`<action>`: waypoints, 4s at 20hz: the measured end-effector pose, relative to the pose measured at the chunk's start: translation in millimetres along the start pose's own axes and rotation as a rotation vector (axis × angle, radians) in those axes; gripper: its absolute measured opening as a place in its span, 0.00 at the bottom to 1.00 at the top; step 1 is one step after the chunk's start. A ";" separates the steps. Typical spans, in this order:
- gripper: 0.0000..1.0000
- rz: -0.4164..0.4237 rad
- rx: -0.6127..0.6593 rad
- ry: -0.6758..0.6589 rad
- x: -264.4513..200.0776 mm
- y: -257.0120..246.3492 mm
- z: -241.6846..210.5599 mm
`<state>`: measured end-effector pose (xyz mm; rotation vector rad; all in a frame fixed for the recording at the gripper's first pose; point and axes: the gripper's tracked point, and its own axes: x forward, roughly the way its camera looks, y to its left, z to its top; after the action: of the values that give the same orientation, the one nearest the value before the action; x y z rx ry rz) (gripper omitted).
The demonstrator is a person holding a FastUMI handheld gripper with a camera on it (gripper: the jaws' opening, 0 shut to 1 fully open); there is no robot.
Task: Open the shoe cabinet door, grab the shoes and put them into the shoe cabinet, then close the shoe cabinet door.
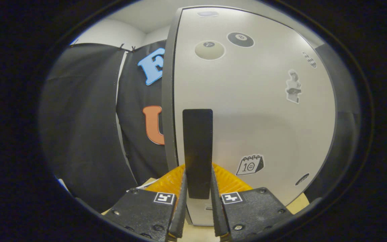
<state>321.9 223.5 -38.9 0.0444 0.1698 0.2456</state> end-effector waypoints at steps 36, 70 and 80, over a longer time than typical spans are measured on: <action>0.19 -0.081 0.003 0.008 -269.7 -120.9 -31.1; 0.04 -0.282 0.035 0.008 -345.4 -299.8 -37.9; 0.34 -0.351 0.010 0.004 -376.2 -322.0 -42.5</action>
<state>31.7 -179.9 -40.6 0.0233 0.1800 -0.1054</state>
